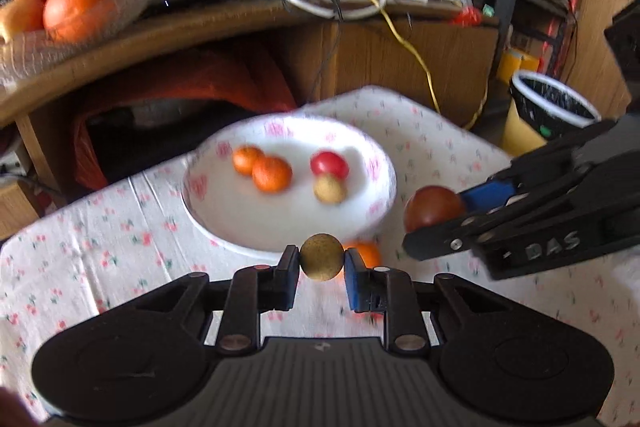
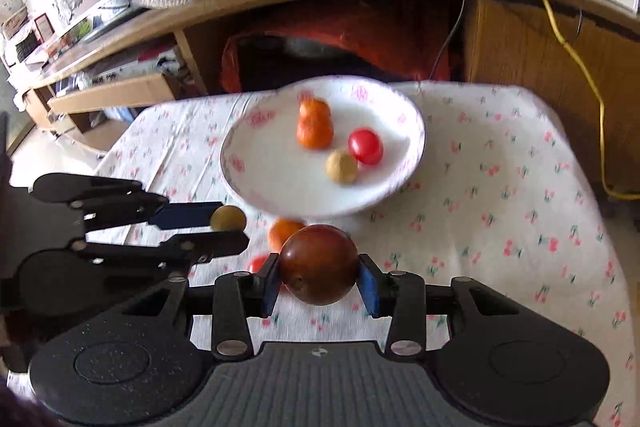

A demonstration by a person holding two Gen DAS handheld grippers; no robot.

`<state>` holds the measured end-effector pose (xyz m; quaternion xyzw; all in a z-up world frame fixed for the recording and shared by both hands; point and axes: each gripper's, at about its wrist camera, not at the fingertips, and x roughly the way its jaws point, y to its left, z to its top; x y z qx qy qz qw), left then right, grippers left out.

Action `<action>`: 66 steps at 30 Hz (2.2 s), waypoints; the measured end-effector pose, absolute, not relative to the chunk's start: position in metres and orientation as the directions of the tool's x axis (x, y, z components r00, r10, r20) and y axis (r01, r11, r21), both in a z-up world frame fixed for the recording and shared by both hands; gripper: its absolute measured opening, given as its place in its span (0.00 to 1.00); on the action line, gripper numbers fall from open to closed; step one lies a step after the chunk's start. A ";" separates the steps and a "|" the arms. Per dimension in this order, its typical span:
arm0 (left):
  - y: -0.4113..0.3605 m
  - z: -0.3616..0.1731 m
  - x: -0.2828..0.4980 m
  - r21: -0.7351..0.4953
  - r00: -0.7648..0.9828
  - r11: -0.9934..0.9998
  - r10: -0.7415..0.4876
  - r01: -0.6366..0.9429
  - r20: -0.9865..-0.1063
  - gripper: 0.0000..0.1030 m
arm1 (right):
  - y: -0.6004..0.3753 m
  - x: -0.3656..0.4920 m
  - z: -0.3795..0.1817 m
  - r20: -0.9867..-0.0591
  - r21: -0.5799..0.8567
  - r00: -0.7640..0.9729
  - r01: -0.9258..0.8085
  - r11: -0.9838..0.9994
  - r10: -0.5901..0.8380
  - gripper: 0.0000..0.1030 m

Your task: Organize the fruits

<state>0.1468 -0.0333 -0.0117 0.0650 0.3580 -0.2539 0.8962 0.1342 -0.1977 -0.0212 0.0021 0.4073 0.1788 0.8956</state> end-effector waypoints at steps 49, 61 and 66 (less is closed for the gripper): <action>-0.046 -0.022 0.147 -0.144 0.509 0.835 -0.450 0.532 -0.734 0.35 | -0.211 0.144 -0.020 -0.712 0.139 0.649 -0.244 0.960 0.268 0.38; -0.063 -0.042 0.145 -0.073 0.504 0.840 -0.389 0.537 -0.771 0.38 | -0.213 0.143 -0.026 -0.734 0.152 0.623 -0.239 0.959 0.272 0.38; -0.060 -0.043 0.139 -0.056 0.504 0.836 -0.380 0.546 -0.776 0.35 | -0.209 0.145 -0.030 -0.747 0.174 0.597 -0.252 0.952 0.294 0.38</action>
